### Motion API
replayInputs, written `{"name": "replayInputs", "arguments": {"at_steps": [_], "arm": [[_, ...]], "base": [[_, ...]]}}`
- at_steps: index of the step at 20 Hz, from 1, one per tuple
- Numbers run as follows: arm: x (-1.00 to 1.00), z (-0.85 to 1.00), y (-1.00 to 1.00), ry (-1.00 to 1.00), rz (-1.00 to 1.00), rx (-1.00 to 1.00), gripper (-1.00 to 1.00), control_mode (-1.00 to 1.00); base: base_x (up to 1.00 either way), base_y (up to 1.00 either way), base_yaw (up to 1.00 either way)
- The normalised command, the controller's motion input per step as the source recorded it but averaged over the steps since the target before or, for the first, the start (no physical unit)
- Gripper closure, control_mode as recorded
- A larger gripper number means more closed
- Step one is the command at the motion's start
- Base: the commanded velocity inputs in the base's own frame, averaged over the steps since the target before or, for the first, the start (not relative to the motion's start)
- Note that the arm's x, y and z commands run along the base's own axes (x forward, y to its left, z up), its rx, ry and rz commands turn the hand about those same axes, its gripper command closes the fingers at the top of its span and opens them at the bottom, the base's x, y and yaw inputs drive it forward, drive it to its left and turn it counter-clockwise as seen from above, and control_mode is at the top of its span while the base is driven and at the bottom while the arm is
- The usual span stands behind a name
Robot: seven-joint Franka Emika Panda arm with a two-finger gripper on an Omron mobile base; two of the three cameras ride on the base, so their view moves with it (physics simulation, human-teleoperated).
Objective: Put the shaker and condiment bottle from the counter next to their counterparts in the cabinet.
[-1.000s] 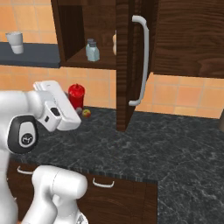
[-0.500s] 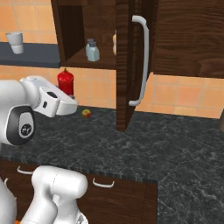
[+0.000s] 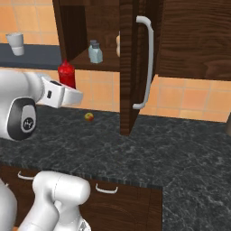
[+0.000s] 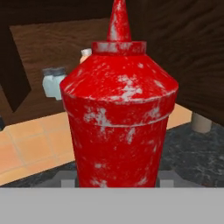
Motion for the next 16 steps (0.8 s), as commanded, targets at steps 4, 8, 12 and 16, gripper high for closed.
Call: {"name": "replayInputs", "arguments": {"at_steps": [4, 8, 12, 16], "arm": [[0.33, 0.11, -0.06, 0.00, 0.00, -0.10, 1.00, -1.00], [0.29, 0.23, -0.25, 0.00, 0.01, -0.04, 1.00, -1.00], [0.00, 0.44, -0.27, 0.00, 0.02, 0.00, 1.00, -1.00], [-0.01, 0.24, 0.11, 0.02, 0.07, -0.11, 1.00, -1.00]], "base": [[0.00, 0.00, 0.00], [0.00, 0.00, 0.00], [0.00, 0.00, 0.00], [0.00, 0.00, 0.00]]}}
